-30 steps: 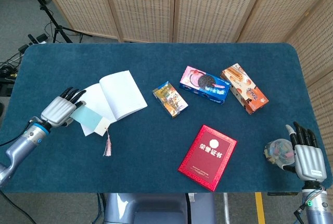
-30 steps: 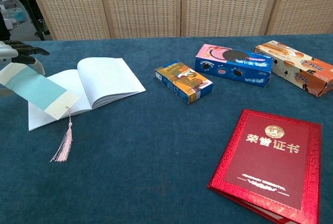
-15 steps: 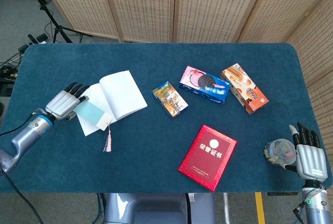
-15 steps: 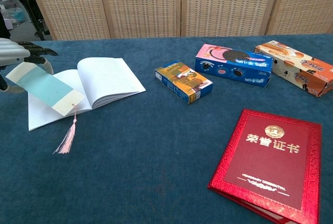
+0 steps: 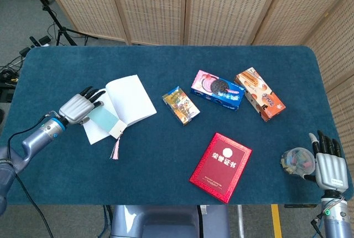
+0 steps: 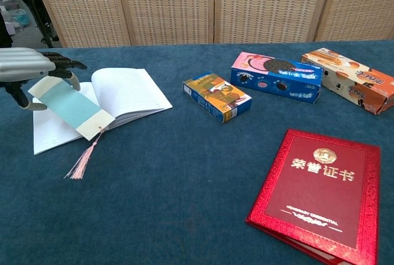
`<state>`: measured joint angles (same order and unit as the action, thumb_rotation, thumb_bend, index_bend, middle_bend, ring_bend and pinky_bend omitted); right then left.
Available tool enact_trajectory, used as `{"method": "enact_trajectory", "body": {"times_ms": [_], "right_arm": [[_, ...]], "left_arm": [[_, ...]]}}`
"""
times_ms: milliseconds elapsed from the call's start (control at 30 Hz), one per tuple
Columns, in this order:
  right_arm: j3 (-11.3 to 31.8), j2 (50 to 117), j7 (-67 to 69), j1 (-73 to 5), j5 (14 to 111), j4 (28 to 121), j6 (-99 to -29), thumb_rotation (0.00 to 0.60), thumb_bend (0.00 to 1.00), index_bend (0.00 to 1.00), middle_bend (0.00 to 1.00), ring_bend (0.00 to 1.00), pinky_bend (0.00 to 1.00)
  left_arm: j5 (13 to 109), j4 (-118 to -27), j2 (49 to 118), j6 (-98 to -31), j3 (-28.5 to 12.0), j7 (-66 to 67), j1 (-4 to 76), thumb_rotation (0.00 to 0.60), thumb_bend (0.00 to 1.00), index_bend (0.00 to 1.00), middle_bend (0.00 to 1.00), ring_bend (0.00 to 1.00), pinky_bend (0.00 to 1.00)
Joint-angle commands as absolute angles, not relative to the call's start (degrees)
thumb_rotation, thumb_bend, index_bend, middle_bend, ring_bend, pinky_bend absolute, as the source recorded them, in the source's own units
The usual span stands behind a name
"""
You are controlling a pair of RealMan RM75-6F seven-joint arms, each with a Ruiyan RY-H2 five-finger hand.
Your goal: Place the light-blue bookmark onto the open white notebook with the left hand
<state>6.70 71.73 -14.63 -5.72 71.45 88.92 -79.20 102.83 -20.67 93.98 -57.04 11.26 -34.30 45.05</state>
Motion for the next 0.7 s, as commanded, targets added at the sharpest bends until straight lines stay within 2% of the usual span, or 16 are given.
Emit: {"method": "enact_trajectory", "body": {"times_ms": [33,700], "right_arm": [[6.76,71.87,-14.72,-5.77,71.39,88.68,-79.24,0.6,0.16,0.0,0.0,0.0,0.0],[6.83,72.69,-15.57,-6.2,70.42,87.74,-78.39,0.6,0.16,0.0,0.0,0.0,0.0]], "left_arm": [[103.35,-18.46,94.86,-58.09,12.08,-35.55,45.13,0.6,0.3,0.35,0.0,0.0,0.0],[103.85,-12.36,96.95,-56.14,14.39,-38.69,46.06,0.6,0.3,0.35,0.0,0.0,0.0]]}}
